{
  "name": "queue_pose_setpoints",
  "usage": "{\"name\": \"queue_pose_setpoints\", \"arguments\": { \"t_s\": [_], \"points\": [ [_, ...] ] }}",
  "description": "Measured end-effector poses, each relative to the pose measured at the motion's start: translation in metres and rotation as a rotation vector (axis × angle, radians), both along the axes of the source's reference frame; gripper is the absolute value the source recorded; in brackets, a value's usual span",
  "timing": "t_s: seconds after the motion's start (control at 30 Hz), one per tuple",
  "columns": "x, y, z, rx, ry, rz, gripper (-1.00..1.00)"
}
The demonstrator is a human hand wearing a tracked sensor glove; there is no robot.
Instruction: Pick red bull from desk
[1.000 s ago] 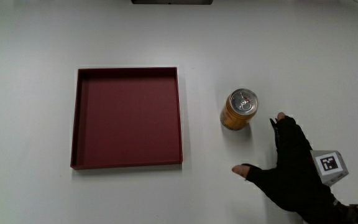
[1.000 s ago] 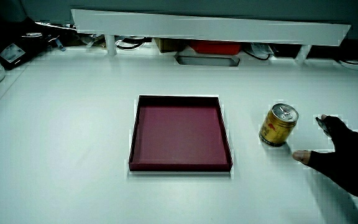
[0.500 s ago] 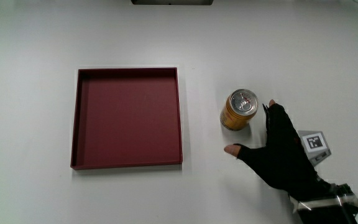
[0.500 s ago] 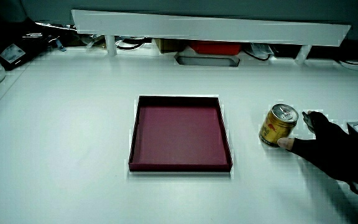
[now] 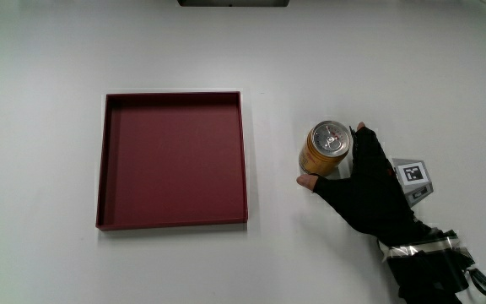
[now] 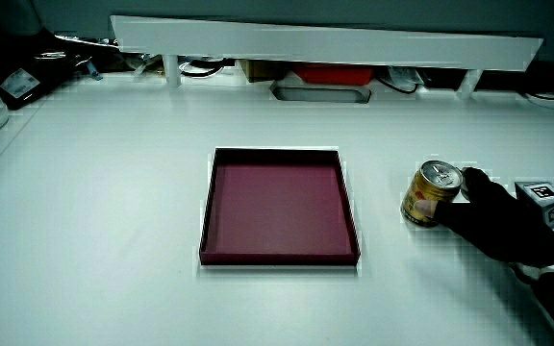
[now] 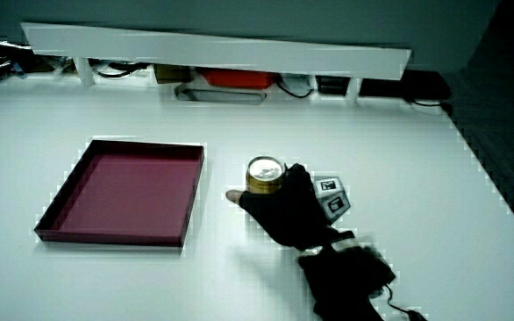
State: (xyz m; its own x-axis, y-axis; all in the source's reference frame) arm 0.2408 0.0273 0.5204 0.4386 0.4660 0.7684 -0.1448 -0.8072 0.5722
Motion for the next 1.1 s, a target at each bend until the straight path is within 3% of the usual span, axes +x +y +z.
{"name": "queue_pose_setpoints", "arguments": {
  "t_s": [0.13,0.17,0.2,0.23,0.37,0.47,0.5,0.53,0.67,0.8,0.9,1.1],
  "points": [
    [-0.003,-0.002,0.002,-0.014,-0.002,0.003,0.0],
    [-0.003,-0.003,0.002,0.06,0.052,0.022,0.0],
    [-0.003,-0.002,0.003,0.045,0.048,0.035,0.0],
    [-0.003,-0.002,0.004,-0.002,-0.026,0.021,0.0],
    [-0.001,0.0,0.007,0.004,-0.022,0.037,0.0],
    [0.001,0.002,0.008,0.035,-0.06,0.092,0.12],
    [0.002,0.003,0.009,0.034,-0.045,0.112,0.17],
    [0.003,0.003,0.009,0.052,-0.079,0.144,0.21],
    [0.007,0.007,0.014,0.088,-0.089,0.247,0.38],
    [0.008,0.009,0.019,0.135,-0.097,0.282,0.54],
    [0.006,0.011,0.015,0.143,-0.1,0.309,0.67],
    [0.006,0.012,0.014,0.202,-0.076,0.31,0.92]
  ]
}}
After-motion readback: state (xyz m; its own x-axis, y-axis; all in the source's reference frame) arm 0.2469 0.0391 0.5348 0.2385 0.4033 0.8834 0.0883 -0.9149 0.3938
